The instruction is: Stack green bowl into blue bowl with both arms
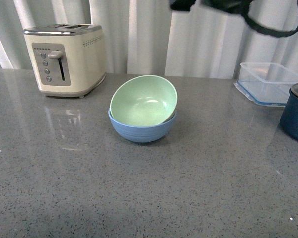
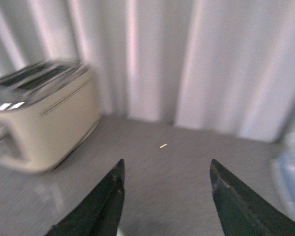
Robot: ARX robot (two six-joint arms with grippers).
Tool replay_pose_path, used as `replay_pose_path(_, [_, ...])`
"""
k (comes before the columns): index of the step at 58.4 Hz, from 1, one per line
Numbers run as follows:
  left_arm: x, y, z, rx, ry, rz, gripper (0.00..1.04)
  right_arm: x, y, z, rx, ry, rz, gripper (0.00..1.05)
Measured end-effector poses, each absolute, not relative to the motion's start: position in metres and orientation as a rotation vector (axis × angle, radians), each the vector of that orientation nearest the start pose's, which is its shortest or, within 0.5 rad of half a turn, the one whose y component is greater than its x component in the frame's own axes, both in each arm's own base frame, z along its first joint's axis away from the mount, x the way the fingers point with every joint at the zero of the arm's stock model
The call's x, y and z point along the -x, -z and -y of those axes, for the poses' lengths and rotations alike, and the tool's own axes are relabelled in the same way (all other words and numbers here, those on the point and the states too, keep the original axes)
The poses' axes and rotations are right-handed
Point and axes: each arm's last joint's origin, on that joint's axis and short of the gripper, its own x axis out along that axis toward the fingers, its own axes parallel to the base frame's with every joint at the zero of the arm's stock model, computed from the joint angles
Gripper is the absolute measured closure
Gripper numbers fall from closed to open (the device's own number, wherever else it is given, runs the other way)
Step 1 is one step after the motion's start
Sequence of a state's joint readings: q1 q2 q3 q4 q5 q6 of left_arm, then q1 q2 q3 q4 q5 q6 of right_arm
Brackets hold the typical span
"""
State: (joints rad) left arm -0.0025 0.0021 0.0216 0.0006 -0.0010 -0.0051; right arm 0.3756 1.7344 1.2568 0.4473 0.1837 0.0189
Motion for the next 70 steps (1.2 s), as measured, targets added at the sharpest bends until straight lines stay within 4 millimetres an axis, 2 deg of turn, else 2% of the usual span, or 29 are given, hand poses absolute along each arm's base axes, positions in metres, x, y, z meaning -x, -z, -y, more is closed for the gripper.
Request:
replay_pose_path(5, [-0.097, -0.171, 0.0, 0.005, 0.0, 0.019, 0.07, -0.355, -0.288, -0.121, -0.027, -0.044, 0.046, 0.7])
replay_pose_path(11, [-0.096, -0.171, 0.0, 0.005, 0.0, 0.02, 0.07, -0.325, -0.254, -0.09, -0.013, -0.01, 0.022, 0.89])
replay_pose_path(16, [-0.096, -0.171, 0.0, 0.005, 0.0, 0.02, 0.07, -0.304, -0.235, -0.073, -0.003, 0.002, -0.005, 1.03])
replay_pose_path(27, [-0.096, -0.171, 0.0, 0.005, 0.0, 0.02, 0.07, -0.261, -0.216, -0.047, -0.002, -0.005, 0.002, 1.04])
replay_pose_path(38, [-0.096, -0.171, 0.0, 0.005, 0.0, 0.02, 0.07, -0.228, -0.199, -0.031, 0.001, -0.005, -0.014, 1.04])
replay_pose_path(59, [-0.096, -0.171, 0.0, 0.005, 0.0, 0.02, 0.07, -0.176, -0.179, -0.009, 0.0, 0.0, -0.013, 1.04])
replay_pose_path(70, [-0.096, -0.171, 0.0, 0.005, 0.0, 0.02, 0.07, -0.158, -0.174, 0.0, -0.001, 0.002, -0.013, 1.04])
